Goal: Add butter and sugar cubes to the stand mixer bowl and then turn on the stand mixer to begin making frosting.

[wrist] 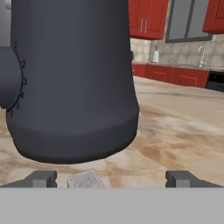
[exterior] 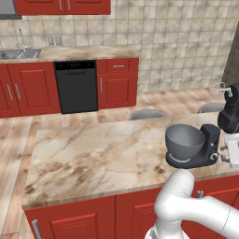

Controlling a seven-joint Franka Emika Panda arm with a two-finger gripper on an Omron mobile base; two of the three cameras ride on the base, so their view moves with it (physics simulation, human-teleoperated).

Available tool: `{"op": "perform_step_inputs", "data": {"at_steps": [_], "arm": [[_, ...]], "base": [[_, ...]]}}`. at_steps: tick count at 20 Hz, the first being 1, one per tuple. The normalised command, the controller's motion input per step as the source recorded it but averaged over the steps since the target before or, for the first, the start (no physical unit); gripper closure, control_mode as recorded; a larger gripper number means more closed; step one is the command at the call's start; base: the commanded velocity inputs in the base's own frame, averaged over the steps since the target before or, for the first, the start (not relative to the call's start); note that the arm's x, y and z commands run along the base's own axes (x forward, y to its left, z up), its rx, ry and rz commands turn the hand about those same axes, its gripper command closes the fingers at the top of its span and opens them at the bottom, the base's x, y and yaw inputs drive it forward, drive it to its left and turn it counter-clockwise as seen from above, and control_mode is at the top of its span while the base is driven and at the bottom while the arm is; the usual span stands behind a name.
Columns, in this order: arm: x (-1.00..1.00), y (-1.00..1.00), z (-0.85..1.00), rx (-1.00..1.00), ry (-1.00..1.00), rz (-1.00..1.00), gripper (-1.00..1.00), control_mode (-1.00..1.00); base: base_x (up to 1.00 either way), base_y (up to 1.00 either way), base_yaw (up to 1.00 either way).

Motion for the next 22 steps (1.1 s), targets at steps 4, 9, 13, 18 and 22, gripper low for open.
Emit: {"op": "perform_step_inputs", "data": {"at_steps": [4,9,13,18,22], "arm": [[0.0,0.0,-0.18,0.0,0.0,0.0,1.0,-1.0],[0.0,-0.04,-0.19,0.0,0.0,0.0,1.0,-1.0],[0.0,-0.01,-0.17,0.0,0.0,0.0,1.0,-1.0],[0.0,0.0,-0.02,0.0,0.0,0.0,1.0,-1.0],[-0.12,0.08,0.16,0.0,-0.01,0.0,1.0,-1.0]], "base": [[0.0,0.0,0.0],[0.0,0.0,0.0],[0.0,0.0,0.0],[0.0,0.0,0.0],[0.0,0.0,0.0]]}}
